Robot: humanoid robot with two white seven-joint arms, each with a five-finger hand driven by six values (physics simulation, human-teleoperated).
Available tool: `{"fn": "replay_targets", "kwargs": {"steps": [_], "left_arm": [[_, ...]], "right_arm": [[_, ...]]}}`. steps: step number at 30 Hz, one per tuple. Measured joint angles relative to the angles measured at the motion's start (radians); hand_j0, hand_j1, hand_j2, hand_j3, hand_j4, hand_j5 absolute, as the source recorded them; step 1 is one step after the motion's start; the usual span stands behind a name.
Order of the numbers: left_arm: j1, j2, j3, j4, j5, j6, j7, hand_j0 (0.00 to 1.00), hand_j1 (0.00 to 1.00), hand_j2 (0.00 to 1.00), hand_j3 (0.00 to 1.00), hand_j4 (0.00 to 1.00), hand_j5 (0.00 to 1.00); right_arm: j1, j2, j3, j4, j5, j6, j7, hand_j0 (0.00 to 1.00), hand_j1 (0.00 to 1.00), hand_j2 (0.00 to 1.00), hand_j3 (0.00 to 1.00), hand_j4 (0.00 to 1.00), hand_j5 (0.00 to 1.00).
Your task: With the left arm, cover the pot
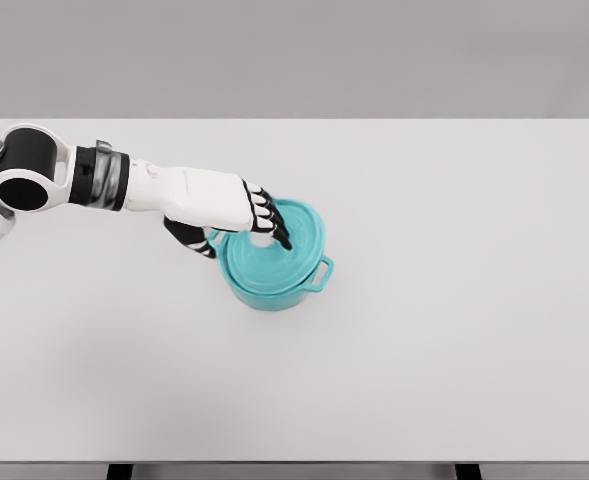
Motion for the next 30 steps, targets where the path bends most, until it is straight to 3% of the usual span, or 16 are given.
{"fn": "replay_targets", "kwargs": {"steps": [11, 14, 17, 21, 24, 30], "left_arm": [[-0.018, 0.012, 0.001, 0.000, 0.001, 0.000, 0.000, 1.00, 1.00, 1.00, 1.00, 1.00, 1.00], [-0.005, 0.081, -0.001, 0.013, 0.002, 0.000, 0.000, 1.00, 1.00, 1.00, 1.00, 1.00, 1.00], [-0.014, 0.173, 0.002, 0.078, 0.011, 0.000, 0.000, 1.00, 1.00, 1.00, 1.00, 1.00, 1.00], [-0.008, 0.278, 0.026, 0.240, 0.062, 0.000, 0.000, 1.00, 1.00, 1.00, 1.00, 1.00, 1.00], [-0.002, 0.300, 0.037, 0.314, 0.075, 0.000, 0.000, 1.00, 1.00, 1.00, 1.00, 1.00, 1.00], [0.000, 0.299, 0.041, 0.352, 0.080, 0.000, 0.000, 1.00, 1.00, 1.00, 1.00, 1.00, 1.00]], "right_arm": [[0.000, 0.000, 0.000, 0.000, 0.000, 0.000, 0.000, 1.00, 1.00, 1.00, 1.00, 1.00, 1.00], [0.000, 0.000, 0.000, 0.000, 0.000, 0.000, 0.000, 1.00, 1.00, 1.00, 1.00, 1.00, 1.00], [0.000, 0.000, 0.000, 0.000, 0.000, 0.000, 0.000, 1.00, 1.00, 1.00, 1.00, 1.00, 1.00], [0.000, 0.000, 0.000, 0.000, 0.000, 0.000, 0.000, 1.00, 1.00, 1.00, 1.00, 1.00, 1.00], [0.000, 0.000, 0.000, 0.000, 0.000, 0.000, 0.000, 1.00, 1.00, 1.00, 1.00, 1.00, 1.00], [0.000, 0.000, 0.000, 0.000, 0.000, 0.000, 0.000, 1.00, 1.00, 1.00, 1.00, 1.00, 1.00]]}}
